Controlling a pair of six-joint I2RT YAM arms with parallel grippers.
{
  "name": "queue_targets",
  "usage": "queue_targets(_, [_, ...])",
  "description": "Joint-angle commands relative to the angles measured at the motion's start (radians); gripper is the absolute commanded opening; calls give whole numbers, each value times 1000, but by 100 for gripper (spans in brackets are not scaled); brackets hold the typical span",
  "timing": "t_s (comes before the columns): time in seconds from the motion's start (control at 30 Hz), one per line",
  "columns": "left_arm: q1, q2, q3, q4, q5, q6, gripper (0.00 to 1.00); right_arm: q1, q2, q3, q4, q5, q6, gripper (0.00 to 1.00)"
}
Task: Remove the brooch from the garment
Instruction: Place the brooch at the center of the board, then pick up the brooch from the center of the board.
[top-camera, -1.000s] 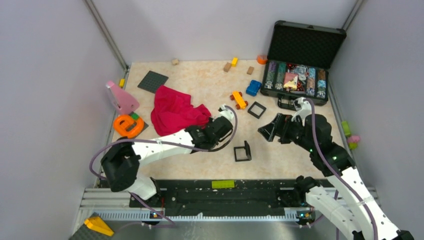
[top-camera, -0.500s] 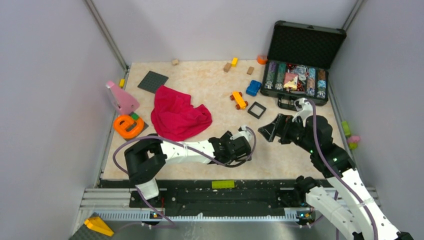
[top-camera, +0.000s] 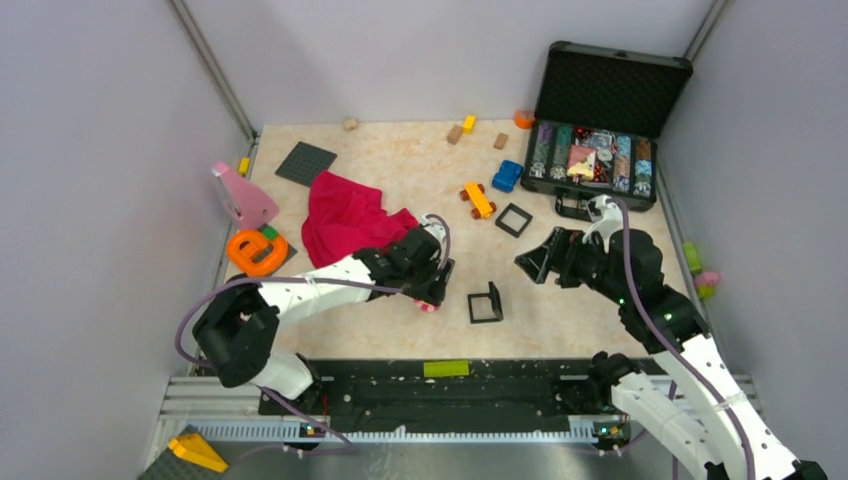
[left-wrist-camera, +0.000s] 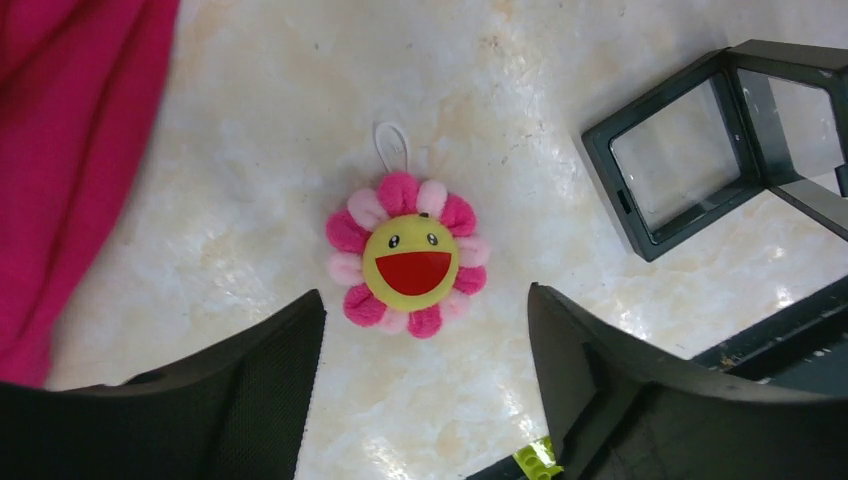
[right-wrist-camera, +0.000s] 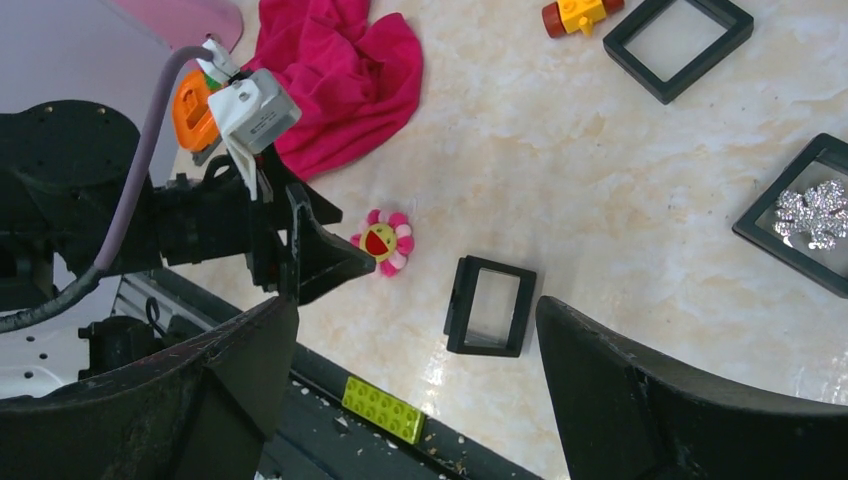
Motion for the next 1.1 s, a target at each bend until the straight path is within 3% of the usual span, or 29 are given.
queue_targets(0.0, [88, -23, -50, 46, 208, -94, 71, 7, 8, 15, 43, -10, -10, 91])
queue_targets(0.1, [184, -43, -119, 126, 327, -131, 56, 8, 9, 7, 48, -19, -11, 91])
queue_targets(0.33, [274, -64, -196, 218, 433, -179, 62, 8, 1, 5, 38, -17, -16, 92])
queue_targets(0.5, [308, -11, -226, 321, 569, -211, 41, 8, 2, 3, 40, -17, -18, 92])
queue_targets(0.6, [310, 8, -226, 335, 577, -215, 31, 8, 2, 3, 37, -18, -17, 92])
queue_targets(0.73, [312, -9, -231, 327, 509, -209, 0, 7, -1, 4, 33, -18, -18, 92])
queue_targets(0.93, [312, -24, -232, 327, 498, -216, 1, 7, -1, 8, 31, -17, -17, 92])
queue_targets(1.07, [315, -47, -259, 325, 468, -247, 30, 7, -1, 9, 32, -19, -19, 92])
